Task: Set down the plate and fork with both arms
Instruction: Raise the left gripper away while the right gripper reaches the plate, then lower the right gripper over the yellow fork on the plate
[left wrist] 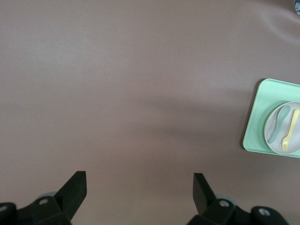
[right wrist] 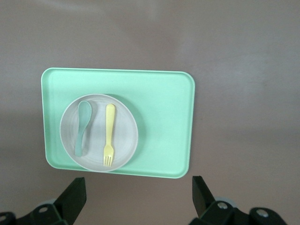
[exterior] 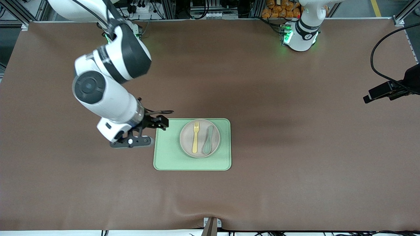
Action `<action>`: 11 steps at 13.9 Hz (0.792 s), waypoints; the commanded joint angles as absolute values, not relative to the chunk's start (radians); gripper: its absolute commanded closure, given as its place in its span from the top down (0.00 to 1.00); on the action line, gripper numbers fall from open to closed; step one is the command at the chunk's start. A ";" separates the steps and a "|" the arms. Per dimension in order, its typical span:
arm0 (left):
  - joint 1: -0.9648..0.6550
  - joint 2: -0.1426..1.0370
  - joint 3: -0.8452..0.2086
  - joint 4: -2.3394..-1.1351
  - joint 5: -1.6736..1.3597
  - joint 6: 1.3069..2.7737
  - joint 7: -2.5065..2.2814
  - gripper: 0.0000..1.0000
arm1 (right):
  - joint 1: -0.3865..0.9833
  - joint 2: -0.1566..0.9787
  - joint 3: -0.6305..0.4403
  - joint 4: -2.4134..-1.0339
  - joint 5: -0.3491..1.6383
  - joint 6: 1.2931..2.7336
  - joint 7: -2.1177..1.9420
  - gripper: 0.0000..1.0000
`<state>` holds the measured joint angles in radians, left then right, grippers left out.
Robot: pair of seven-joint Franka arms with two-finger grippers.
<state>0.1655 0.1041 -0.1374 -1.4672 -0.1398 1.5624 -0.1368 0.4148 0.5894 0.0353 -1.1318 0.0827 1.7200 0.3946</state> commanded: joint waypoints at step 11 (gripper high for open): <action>0.164 0.077 -0.146 -1.468 -0.120 1.545 -0.138 1.00 | 0.592 0.937 0.009 -0.977 0.018 1.905 0.485 0.85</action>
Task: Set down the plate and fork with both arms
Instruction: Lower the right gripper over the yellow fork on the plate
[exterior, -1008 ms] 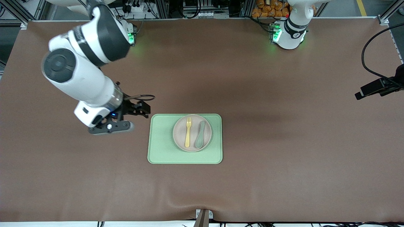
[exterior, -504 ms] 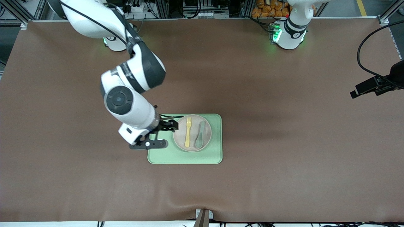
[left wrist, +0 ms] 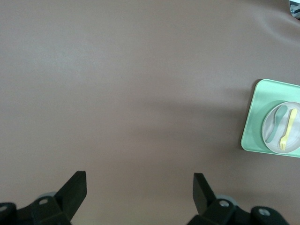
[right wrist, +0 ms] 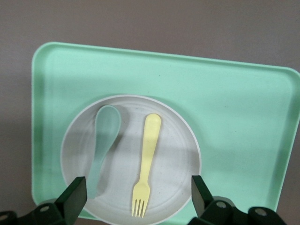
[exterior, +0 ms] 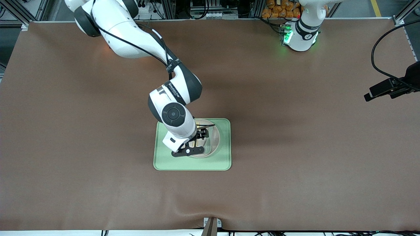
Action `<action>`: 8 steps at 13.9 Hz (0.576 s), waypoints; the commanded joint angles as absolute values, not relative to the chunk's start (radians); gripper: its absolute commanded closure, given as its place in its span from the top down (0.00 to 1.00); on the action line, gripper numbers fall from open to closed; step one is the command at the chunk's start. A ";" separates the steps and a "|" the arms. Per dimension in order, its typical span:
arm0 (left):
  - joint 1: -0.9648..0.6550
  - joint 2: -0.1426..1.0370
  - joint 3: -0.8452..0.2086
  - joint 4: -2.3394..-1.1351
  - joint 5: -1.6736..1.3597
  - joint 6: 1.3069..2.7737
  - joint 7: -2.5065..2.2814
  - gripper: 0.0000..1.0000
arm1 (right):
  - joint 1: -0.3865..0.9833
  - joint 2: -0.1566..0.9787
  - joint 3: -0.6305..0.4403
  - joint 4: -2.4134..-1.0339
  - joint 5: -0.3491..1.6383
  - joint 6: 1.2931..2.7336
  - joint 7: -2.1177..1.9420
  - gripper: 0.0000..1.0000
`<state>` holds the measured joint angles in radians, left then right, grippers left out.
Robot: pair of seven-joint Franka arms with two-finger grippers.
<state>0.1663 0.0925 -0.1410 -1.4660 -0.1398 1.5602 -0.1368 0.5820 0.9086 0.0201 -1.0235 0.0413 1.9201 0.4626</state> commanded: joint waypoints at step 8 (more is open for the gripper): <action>0.156 0.067 -0.164 -1.473 -0.094 1.532 -0.149 1.00 | 0.580 0.931 0.011 -1.109 0.034 1.991 0.543 0.74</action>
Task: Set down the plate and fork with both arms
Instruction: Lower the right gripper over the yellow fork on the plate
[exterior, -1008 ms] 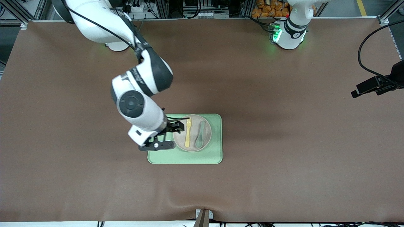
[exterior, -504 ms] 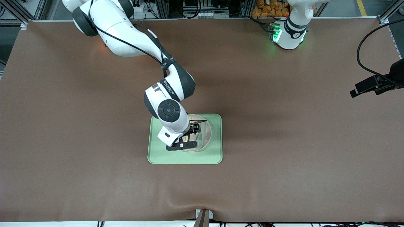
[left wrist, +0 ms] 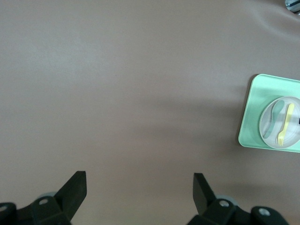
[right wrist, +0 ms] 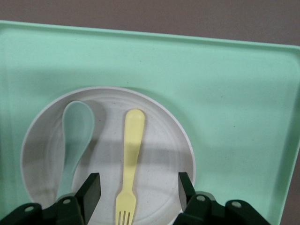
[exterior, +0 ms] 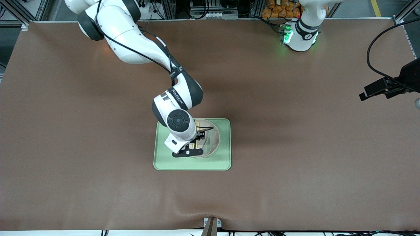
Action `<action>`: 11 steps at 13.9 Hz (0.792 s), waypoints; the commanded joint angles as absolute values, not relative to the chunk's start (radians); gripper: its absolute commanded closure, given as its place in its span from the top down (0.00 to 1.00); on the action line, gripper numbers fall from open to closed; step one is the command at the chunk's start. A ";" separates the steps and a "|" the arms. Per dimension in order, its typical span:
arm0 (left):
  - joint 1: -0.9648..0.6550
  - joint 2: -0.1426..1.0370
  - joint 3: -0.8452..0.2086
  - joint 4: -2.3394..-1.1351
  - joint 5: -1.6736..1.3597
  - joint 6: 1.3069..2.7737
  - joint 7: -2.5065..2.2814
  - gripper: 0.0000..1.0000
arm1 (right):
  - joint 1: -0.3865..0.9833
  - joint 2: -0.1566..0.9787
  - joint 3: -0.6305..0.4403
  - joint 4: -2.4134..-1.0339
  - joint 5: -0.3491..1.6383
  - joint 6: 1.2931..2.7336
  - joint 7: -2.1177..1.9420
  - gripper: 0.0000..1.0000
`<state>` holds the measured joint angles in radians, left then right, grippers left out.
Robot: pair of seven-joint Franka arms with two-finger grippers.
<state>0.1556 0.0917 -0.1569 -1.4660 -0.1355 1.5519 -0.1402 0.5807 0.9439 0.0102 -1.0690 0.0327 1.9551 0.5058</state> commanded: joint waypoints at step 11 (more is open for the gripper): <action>0.160 0.071 -0.209 -1.471 -0.026 1.532 -0.152 1.00 | 0.584 0.930 0.011 -1.203 0.028 2.098 0.551 0.54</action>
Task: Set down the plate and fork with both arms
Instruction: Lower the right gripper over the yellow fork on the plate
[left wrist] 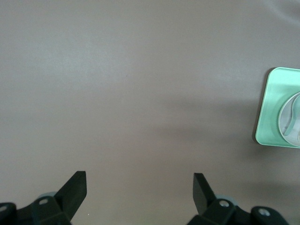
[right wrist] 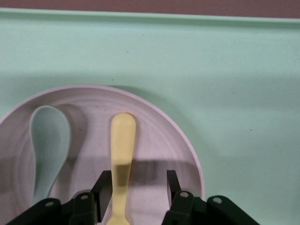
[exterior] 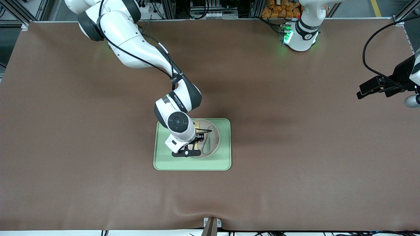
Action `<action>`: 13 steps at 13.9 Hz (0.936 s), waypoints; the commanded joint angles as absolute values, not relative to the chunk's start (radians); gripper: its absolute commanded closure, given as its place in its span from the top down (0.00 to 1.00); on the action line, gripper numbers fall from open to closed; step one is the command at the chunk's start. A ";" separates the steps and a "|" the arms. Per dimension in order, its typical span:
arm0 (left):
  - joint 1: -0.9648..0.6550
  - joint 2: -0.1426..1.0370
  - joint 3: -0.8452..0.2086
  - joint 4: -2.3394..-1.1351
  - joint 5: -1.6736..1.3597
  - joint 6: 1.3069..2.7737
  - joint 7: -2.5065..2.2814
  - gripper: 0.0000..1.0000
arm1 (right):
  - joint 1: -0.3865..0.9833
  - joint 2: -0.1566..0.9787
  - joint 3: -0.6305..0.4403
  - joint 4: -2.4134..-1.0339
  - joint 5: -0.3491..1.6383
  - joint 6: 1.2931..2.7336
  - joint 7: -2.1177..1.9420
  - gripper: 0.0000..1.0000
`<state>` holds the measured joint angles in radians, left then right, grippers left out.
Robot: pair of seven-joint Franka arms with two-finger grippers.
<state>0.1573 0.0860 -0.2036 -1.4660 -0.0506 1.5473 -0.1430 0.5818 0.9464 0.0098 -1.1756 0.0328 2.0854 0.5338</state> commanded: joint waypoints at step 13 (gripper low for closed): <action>0.170 0.057 -0.201 -1.473 -0.034 1.522 -0.144 1.00 | 0.600 0.930 0.012 -1.241 0.032 2.144 0.565 0.40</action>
